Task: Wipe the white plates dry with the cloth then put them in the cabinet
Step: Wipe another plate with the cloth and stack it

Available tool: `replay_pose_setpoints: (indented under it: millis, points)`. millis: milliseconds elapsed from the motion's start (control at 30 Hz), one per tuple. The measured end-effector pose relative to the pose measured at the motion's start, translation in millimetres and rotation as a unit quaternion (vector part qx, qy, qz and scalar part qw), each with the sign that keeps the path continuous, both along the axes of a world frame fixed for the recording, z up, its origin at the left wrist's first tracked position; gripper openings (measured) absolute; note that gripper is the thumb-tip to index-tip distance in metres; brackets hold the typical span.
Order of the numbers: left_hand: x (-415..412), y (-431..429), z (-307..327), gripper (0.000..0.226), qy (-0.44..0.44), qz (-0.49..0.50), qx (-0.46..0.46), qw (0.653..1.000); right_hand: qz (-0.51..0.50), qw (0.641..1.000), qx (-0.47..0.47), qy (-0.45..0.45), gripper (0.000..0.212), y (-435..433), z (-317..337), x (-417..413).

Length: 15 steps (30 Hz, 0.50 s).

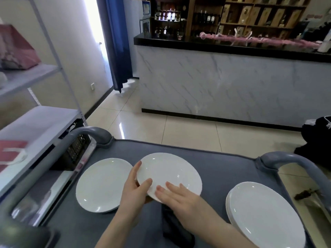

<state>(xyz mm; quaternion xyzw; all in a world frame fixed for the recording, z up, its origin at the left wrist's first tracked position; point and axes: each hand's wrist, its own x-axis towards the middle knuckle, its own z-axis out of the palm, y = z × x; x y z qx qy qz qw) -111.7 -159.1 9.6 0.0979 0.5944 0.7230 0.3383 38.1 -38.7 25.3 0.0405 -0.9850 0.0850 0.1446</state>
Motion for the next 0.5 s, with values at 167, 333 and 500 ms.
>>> replay_pose_setpoints:
  millis: [167, 333, 500]
  points:
    - [-27.9, -33.3, -11.5, 0.066, 0.021, 0.061, -0.028, 0.998, -0.061, 0.980, -0.148, -0.122, 0.060, 6.5, -5.5, -28.5]
    - [-59.1, -75.3, -27.6, 0.064, 0.009, 0.086, -0.038, 0.996, -0.126, 0.977, -0.096, -0.146, 0.057, 4.6, -23.7, -70.7]
    - [-87.5, -111.0, -45.4, 0.063, 0.004, 0.107, -0.021, 0.994, -0.162, 0.925, -0.291, -0.186, 0.065, -18.6, -36.6, -117.9]
